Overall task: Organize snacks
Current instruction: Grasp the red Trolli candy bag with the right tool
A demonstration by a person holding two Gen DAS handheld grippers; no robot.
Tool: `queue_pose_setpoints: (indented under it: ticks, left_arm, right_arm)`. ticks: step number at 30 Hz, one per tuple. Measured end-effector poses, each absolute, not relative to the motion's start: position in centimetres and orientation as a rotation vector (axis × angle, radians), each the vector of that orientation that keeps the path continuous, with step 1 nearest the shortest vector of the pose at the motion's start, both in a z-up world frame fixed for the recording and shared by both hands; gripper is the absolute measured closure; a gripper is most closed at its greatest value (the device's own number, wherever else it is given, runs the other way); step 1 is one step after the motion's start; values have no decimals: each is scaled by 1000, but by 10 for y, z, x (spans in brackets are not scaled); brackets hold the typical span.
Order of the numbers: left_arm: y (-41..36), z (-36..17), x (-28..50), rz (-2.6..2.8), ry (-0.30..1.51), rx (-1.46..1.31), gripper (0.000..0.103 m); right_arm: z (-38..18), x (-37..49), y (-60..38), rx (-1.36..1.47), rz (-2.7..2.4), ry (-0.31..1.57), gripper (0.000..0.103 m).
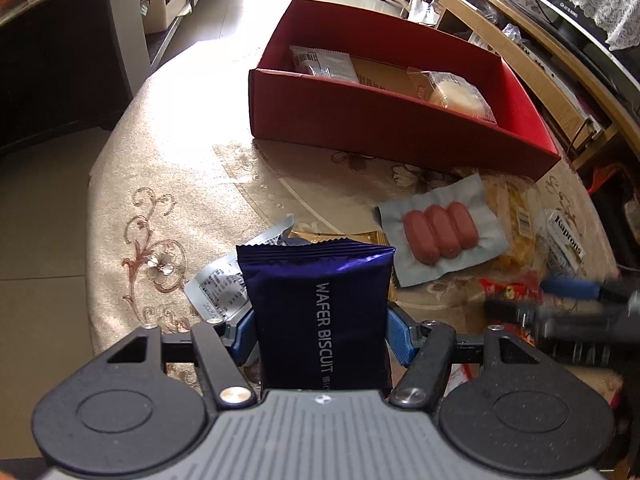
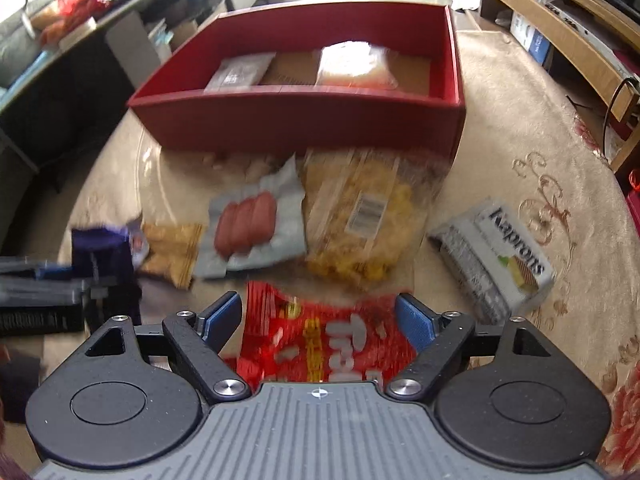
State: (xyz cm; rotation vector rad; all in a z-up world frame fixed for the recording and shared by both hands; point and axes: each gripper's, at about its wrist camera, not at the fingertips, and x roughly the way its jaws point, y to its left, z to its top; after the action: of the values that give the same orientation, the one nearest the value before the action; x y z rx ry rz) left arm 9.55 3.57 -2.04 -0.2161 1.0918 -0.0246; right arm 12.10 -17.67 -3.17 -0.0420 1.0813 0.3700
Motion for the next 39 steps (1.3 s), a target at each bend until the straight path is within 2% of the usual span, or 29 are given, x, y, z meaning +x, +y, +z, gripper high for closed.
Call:
queue_pose_setpoints:
  ticks: [3,9,14,19,23,30,32,34,36,37,38,39]
  left_arm:
    - [37,-18,96,-39,1088,-231,44]
    - [42,-19,95,-69,1102,-259,44]
    - [42,-19,94,-80,1104,-254,44]
    - [40,-24,95,-97,1125,-235,44]
    - [38,-27,98,-117,1131,-224,44]
    - [34,-38,104,-120,1166,-223,44]
    - [30,-40,104,-122,1164,-208,44]
    - [24,-40,103,-114,1158,-179,43]
    - [20,-41,102,-107,1153,-153,42]
    - [17,-41,101,-104,1152,-140,41]
    - [15,-41,101,-103,1151,-122,41]
    - [11,-41,99,-99,1147,-105,41]
  right_arm:
    - [-37,101,-184,66,375,1188,15]
    - [-30,54,-189,62,456,1248,16]
    - [-13,64,-170,-279,425,1071,16]
    - [-25,86,-141,-547,597,1087,16]
    - [-45,96,-131,-615,666,1129,15]
    - [-47,104,-146,-354,523,1150,16]
    - [-50,98,-146,-308,485,1161,8]
    - [-51,93,-147,-298,483,1180,6]
    - [-51,90,-147,-295,444,1176,9]
    - [-50,92,-146,-287,420,1171,18]
    - [-49,92,-148,-272,392,1161,32]
    - [-48,93,-149,-275,365,1153,38]
